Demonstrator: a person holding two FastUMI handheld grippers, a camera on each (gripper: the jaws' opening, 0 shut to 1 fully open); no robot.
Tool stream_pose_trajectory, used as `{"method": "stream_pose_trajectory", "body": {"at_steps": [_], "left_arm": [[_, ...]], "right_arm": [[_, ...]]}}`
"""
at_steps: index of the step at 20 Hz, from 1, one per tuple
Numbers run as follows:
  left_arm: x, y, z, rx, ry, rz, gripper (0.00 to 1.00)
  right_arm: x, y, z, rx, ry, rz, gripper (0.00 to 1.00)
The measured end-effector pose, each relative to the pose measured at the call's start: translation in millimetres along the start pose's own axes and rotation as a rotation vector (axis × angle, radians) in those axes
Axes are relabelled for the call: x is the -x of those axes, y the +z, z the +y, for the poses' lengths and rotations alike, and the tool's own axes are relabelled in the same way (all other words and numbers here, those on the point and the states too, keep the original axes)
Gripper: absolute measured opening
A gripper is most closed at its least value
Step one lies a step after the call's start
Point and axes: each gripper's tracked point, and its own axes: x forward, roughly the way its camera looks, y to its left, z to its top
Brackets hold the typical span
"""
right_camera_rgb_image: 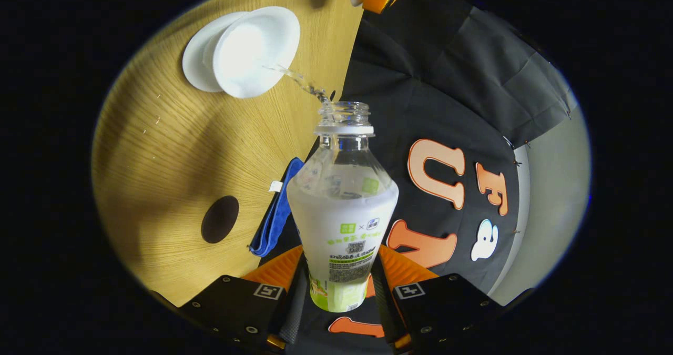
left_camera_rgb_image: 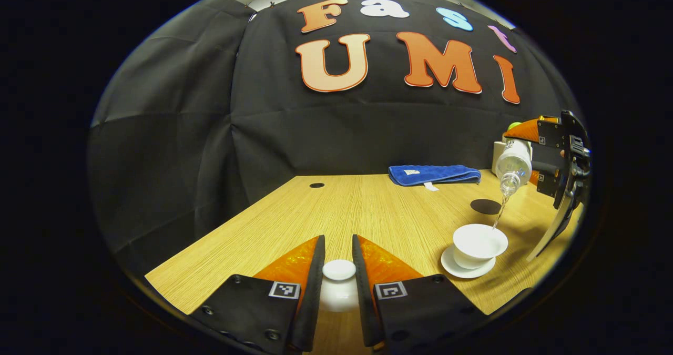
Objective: Open the teacup lid with one hand, grasp the water bottle and pour water into the teacup with the other hand; after pouring, place the water bottle on the coaster and then close the teacup lid.
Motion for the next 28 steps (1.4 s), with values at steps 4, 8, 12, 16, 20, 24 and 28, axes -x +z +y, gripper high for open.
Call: {"method": "stream_pose_trajectory", "body": {"at_steps": [4,8,12,16,20,24,28], "left_arm": [[-1,1,-2,0.001,-0.006,0.003,0.36],[1,8,-3,0.002,-0.015,-0.015,0.38],[1,10,-6,-0.005,-0.024,-0.014,0.38],[4,10,-7,-0.004,-0.023,-0.015,0.38],[6,12,-13,-0.029,-0.027,-0.028,0.38],[9,16,-16,-0.027,-0.038,-0.034,0.36],[10,18,-21,-0.027,-0.044,-0.038,0.37]], "right_arm": [[1,1,-5,0.033,-0.036,-0.005,0.62],[4,3,-9,0.07,-0.067,-0.007,0.62],[4,5,-12,0.102,-0.072,-0.018,0.62],[2,5,-11,0.111,-0.066,-0.024,0.58],[-4,9,-13,0.142,-0.043,-0.06,0.61],[-2,29,-5,0.177,-0.054,-0.086,0.62],[7,42,5,0.224,-0.053,-0.109,0.62]]}}
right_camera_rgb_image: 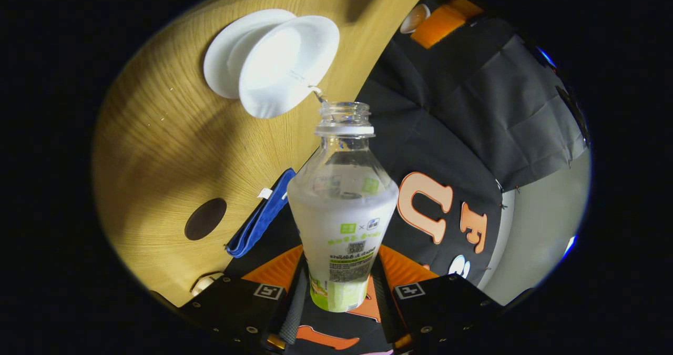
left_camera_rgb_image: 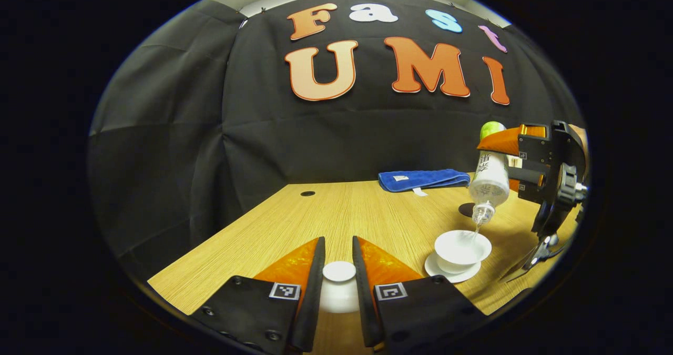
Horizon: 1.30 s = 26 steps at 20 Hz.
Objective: Open the teacup lid with one hand, grasp the water bottle and pour water into the teacup with the other hand; after pouring, place the water bottle on the coaster and then close the teacup lid.
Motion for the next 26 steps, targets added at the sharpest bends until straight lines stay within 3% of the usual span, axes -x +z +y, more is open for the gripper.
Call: {"method": "stream_pose_trajectory", "body": {"at_steps": [3,8,14,22,26], "left_arm": [[1,4,-2,0.0,-0.001,-0.008,0.37],[-1,5,-1,0.006,0.016,-0.014,0.38],[-4,6,-8,0.022,0.017,-0.004,0.39],[-12,31,-36,0.048,-0.013,-0.054,0.38],[-14,47,-52,0.049,-0.036,-0.088,0.37]], "right_arm": [[0,4,4,-0.018,0.023,-0.011,0.62],[4,0,20,-0.215,0.097,0.022,0.62],[7,-1,50,-0.616,0.224,0.054,0.63],[16,-17,44,-1.075,0.262,0.074,0.63],[6,-50,56,-1.255,0.26,0.138,0.63]]}}
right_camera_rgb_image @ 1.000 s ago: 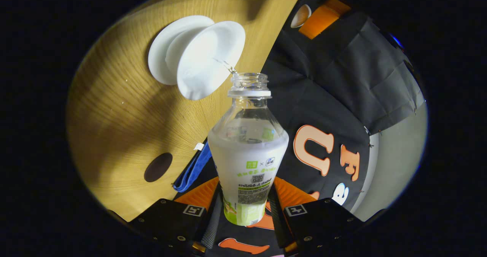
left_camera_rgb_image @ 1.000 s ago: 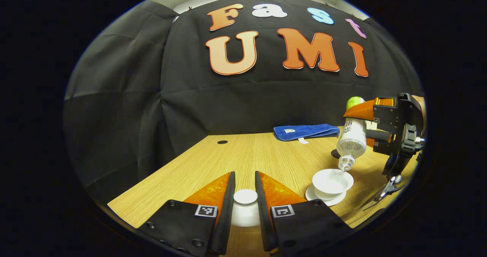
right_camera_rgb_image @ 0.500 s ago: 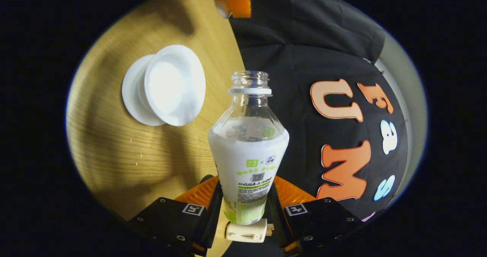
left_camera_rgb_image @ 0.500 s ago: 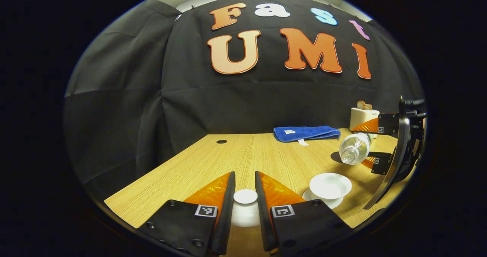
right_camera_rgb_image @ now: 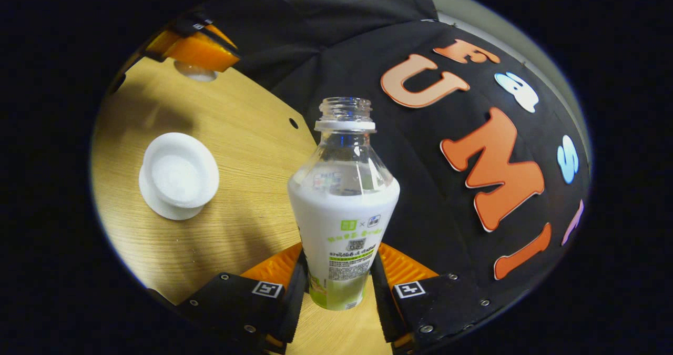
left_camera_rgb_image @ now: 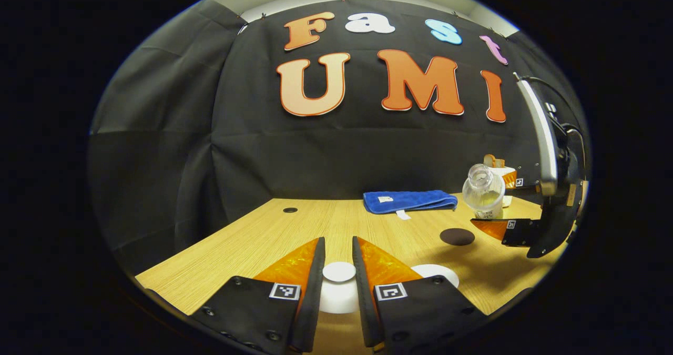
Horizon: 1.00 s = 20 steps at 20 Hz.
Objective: Open the teacup lid with one hand, grasp the water bottle and pour water into the teacup with the other hand; after pouring, place the water bottle on the coaster and then close the teacup lid.
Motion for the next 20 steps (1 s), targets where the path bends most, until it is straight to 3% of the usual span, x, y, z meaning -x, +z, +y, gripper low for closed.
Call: {"method": "stream_pose_trajectory", "body": {"at_steps": [5,15,20], "left_arm": [[-6,9,-13,-0.01,-0.007,-0.028,0.37],[-11,8,-20,0.007,-0.006,-0.03,0.37],[-16,2,-16,0.007,-0.003,-0.007,0.37]], "right_arm": [[-15,-19,-30,-0.325,-0.029,0.013,0.63],[-54,-43,-45,-0.819,0.024,0.042,0.63],[-71,-57,-43,-0.942,0.026,0.079,0.63]]}}
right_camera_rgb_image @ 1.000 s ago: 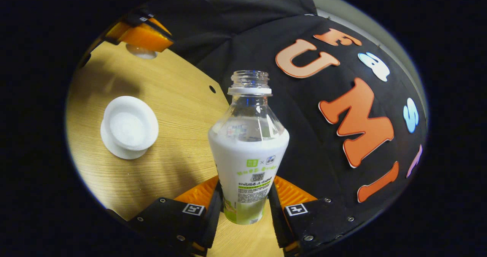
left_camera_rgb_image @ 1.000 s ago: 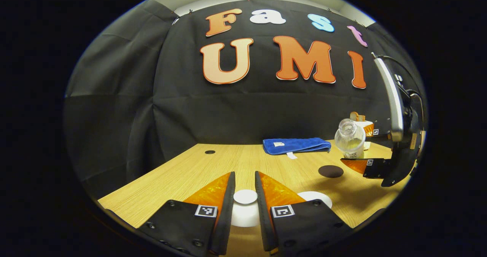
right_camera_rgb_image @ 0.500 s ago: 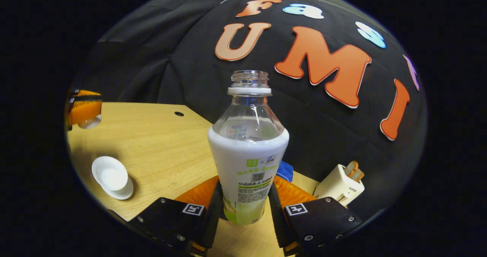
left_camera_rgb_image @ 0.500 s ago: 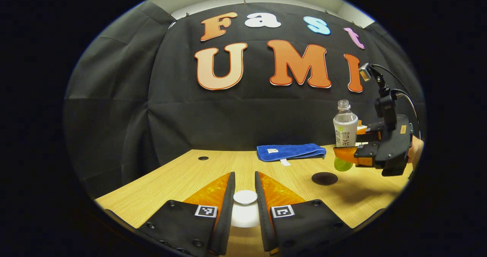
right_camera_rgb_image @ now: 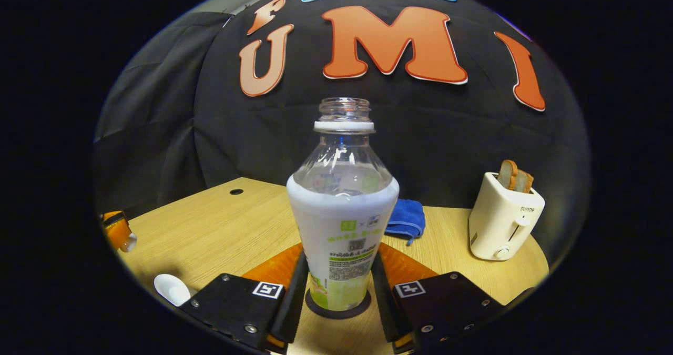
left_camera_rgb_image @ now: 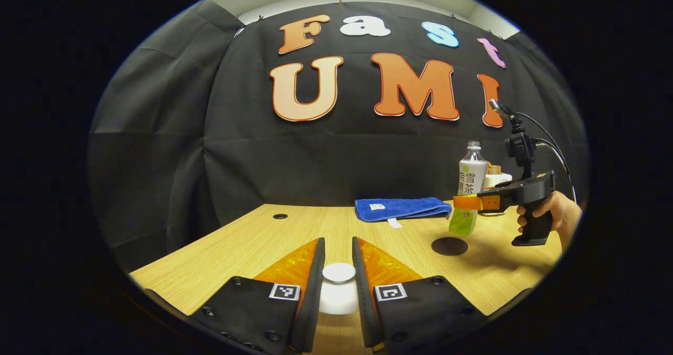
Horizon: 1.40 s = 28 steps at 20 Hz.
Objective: Open the teacup lid with one hand, grasp the water bottle and pour water into the teacup with the other hand; after pouring, place the water bottle on the coaster and then close the teacup lid.
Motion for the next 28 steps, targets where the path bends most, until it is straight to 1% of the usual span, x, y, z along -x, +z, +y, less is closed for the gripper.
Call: {"method": "stream_pose_trajectory", "body": {"at_steps": [3,6,7,8,11,12,13,14,16,18,19,20,21,22,24,26,28], "left_arm": [[-3,-4,4,0.0,0.011,0.011,0.36],[-5,-8,7,0.0,0.016,0.024,0.36],[-6,-9,8,0.0,0.019,0.028,0.38],[-7,-10,7,0.0,0.016,0.031,0.37],[-11,-12,5,0.007,0.01,0.036,0.37],[-10,-12,3,0.007,0.007,0.037,0.36],[-10,-11,2,0.006,0.005,0.034,0.37],[-12,-11,1,0.006,0.003,0.032,0.37],[-12,-9,-4,0.009,-0.008,0.029,0.37],[-12,-8,-9,0.008,-0.017,0.025,0.37],[-11,-7,-11,0.004,-0.02,0.023,0.38],[-11,-7,-13,0.002,-0.022,0.022,0.37],[-10,-6,-15,0.004,-0.027,0.024,0.37],[-9,-5,-19,0.011,-0.033,0.022,0.36],[-8,-3,-28,0.025,-0.052,0.018,0.38],[-8,-2,-37,0.035,-0.074,0.017,0.38],[-7,-4,-47,0.044,-0.096,0.022,0.38]], "right_arm": [[-14,-17,-4,-0.009,0.003,0.04,0.63],[-20,-33,2,-0.006,0.009,0.088,0.63],[-23,-37,0,0.011,0.002,0.094,0.6],[-24,-38,-2,0.028,-0.008,0.092,0.63],[-25,-41,3,0.033,0.012,0.089,0.63],[-25,-42,3,0.035,0.015,0.082,0.6],[-24,-43,2,0.034,0.016,0.079,0.63],[-24,-43,1,0.032,0.017,0.074,0.63],[-24,-47,-1,0.021,0.014,0.09,0.68],[-23,-48,-2,-0.001,0.014,0.091,0.69],[-21,-46,-4,-0.003,0.01,0.084,0.73],[-19,-43,-6,-0.001,0.005,0.072,0.81],[-17,-38,-8,0.0,-0.001,0.06,0.85],[-13,-36,-10,-0.002,-0.002,0.05,0.92],[-1,-37,-11,-0.015,0.013,0.054,0.97],[14,-34,-12,-0.04,0.03,0.036,0.97],[30,-28,-19,-0.053,0.027,0.01,0.97]]}}
